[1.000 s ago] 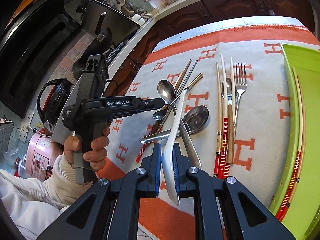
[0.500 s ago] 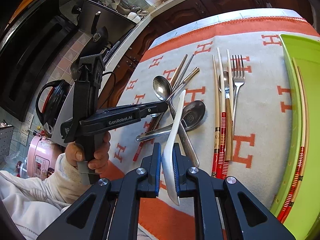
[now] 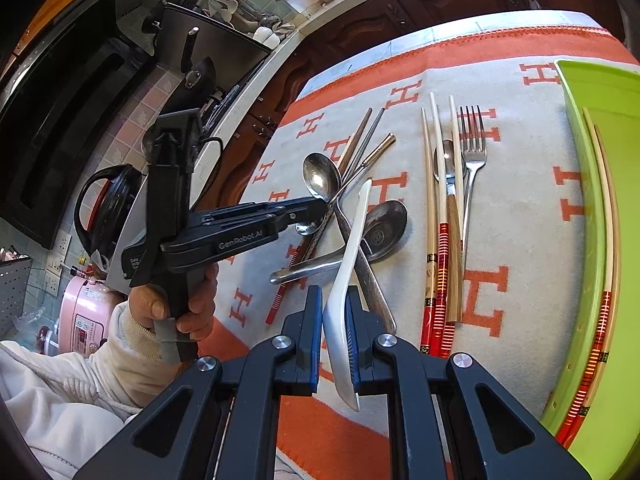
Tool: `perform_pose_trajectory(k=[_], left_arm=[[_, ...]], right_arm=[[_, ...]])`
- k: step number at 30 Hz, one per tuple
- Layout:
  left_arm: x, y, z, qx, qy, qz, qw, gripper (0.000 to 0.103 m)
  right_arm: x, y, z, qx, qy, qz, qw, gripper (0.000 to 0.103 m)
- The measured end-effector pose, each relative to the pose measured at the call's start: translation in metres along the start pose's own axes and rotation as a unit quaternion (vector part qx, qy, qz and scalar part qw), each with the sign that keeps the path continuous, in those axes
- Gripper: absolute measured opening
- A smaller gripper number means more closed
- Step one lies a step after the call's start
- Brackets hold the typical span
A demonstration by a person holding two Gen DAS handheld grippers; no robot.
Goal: Organize utensils
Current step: 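Grasp a thin steel utensil with the left tool while the right tool holds the white spoon, then carry both held utensils into the lime-green tray and open both tools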
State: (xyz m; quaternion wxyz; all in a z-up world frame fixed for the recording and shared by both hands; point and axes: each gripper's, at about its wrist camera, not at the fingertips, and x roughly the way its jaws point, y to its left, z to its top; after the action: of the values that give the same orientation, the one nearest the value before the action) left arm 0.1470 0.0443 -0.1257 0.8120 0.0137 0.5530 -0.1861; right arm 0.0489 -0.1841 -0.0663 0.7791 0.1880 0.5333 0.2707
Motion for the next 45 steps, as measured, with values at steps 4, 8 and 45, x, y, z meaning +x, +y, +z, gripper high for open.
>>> perform_pose_trajectory(k=[4, 8, 45], left_arm=[[0.006, -0.005, 0.001, 0.016, 0.011, 0.008, 0.9998, 0.005], [0.012, -0.008, 0.003, 0.031, 0.017, 0.017, 0.9992, 0.005], [-0.074, -0.177, 0.032, -0.027, -0.073, -0.102, 0.9917, 0.002]], right_arm=[[-0.002, -0.002, 0.0, 0.002, -0.004, 0.0, 1.0, 0.011], [-0.002, -0.004, -0.001, 0.006, -0.004, 0.001, 1.0, 0.011], [-0.144, -0.063, -0.012, 0.084, -0.105, -0.13, 0.982, 0.011]])
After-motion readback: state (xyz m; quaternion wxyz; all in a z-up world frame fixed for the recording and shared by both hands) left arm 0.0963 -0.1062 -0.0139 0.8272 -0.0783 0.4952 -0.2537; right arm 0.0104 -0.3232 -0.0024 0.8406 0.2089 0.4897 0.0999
